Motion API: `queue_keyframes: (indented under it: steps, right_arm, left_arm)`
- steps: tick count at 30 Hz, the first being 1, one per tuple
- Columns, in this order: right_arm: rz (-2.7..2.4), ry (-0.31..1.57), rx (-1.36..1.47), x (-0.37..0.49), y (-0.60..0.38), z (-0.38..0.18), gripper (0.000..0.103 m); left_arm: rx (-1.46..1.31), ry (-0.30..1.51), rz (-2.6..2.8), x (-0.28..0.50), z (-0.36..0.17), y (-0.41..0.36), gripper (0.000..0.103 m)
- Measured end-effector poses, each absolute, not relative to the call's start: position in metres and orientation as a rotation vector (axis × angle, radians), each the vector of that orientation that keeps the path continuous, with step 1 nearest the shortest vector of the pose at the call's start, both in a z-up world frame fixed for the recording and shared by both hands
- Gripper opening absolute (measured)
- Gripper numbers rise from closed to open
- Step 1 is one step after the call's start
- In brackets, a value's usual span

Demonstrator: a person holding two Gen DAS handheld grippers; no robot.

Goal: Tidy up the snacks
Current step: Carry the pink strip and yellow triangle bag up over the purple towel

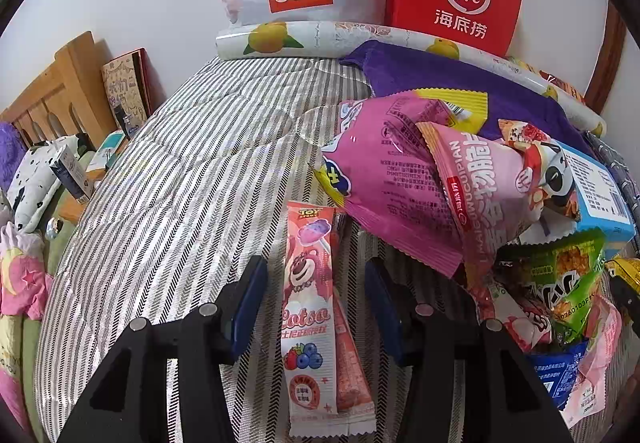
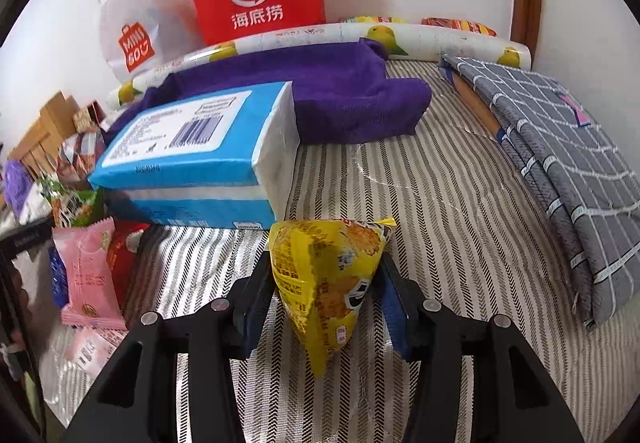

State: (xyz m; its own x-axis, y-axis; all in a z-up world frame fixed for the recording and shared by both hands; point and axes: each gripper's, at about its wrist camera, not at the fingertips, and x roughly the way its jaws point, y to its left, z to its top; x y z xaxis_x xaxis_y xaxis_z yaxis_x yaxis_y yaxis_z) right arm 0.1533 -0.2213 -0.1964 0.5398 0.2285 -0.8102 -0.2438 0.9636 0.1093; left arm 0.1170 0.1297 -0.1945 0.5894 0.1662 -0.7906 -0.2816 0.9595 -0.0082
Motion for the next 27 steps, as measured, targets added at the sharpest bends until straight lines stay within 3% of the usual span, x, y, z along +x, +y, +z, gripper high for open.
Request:
queue_keyframes:
  steps: [5, 6, 7, 12, 27]
  right_arm:
    - [0.28, 0.96, -0.034, 0.153, -0.22, -0.197, 0.052]
    - [0.281, 0.959, -0.03, 0.152, -0.22, -0.197, 0.052]
    - [0.281, 0.957, -0.028, 0.152, -0.221, -0.197, 0.051]
    - [0.266, 0.936, -0.038, 0.149, -0.22, -0.195, 0.047]
    - [0.305, 0.885, -0.015, 0.114, -0.215, -0.167, 0.046]
  left_arm:
    - [-0.148, 0.899, 0.267, 0.115, -0.194, 0.133, 0.047]
    - [-0.15, 0.895, 0.284, 0.115, -0.194, 0.134, 0.032]
    - [-0.158, 0.89, 0.29, 0.113, -0.193, 0.136, 0.023]
    - [-0.15, 0.905, 0.247, 0.107, -0.189, 0.133, 0.023]
    - [-0.157, 0.881, 0.147, 0.057, -0.14, 0.11, 0.023]
